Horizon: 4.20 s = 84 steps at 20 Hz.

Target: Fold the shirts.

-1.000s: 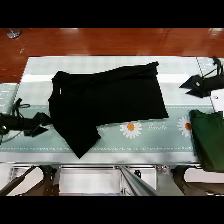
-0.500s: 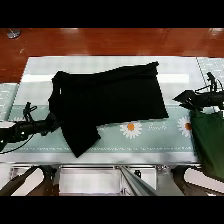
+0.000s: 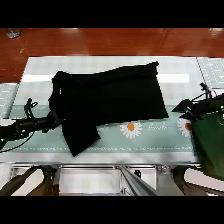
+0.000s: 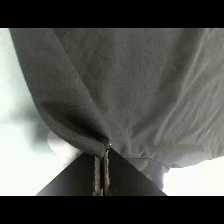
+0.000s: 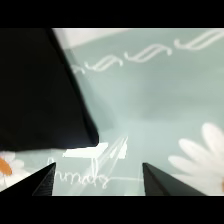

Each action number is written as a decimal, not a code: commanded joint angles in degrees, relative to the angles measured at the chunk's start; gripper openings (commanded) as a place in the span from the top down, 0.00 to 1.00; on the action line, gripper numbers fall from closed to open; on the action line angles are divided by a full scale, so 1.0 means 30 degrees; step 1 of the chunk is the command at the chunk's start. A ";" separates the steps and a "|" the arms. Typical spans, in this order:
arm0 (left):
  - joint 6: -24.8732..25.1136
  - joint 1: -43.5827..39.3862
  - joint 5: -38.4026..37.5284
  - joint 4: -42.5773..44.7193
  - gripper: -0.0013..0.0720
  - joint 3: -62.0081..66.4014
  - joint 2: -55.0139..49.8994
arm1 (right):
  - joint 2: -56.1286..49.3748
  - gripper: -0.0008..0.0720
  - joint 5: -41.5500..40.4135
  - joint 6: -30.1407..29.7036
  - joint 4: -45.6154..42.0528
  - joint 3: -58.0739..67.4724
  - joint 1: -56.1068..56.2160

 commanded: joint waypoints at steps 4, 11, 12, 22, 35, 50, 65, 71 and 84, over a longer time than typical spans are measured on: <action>-0.0146 -0.0029 -0.0007 -0.0044 0.95 0.0036 0.0015 | -0.1042 0.14 -0.1858 0.1275 0.0335 -0.0444 0.2710; -0.0182 -0.0066 0.0015 -0.0044 0.95 0.0036 0.0015 | -0.2310 0.15 -0.3767 0.1086 0.4430 -0.0248 0.3016; -0.0189 -0.0066 0.0007 -0.0051 0.95 0.0036 0.0015 | -0.2514 0.15 -0.3789 0.0889 0.4860 -0.0248 0.3133; -0.1311 -0.0022 -0.2339 -0.0058 0.95 0.9785 0.1370 | -0.2652 0.95 0.0386 0.0619 0.2688 1.2152 0.4466; -0.5027 0.1566 -0.1581 0.8094 0.95 2.4312 0.9143 | 0.8728 0.95 0.0321 0.2572 -0.2047 2.0305 0.4466; -0.7125 0.1188 -0.4918 1.2058 0.95 1.8221 0.9391 | 0.9704 0.95 0.2535 0.2834 -0.2091 1.4134 0.4473; -1.0418 -0.4517 0.5421 1.1111 0.95 1.7325 -0.7810 | -0.9617 0.95 -0.6907 0.4175 -0.2463 1.8637 0.7198; -1.1956 -0.5122 0.4881 1.0819 0.95 1.7325 -0.9938 | -1.2182 0.95 -0.5078 0.4473 -0.1719 2.0626 0.7060; -0.8007 -0.3577 -0.4546 1.1635 0.03 1.6859 -1.1103 | -1.2772 0.13 0.2244 0.3767 -0.1224 1.8986 0.6069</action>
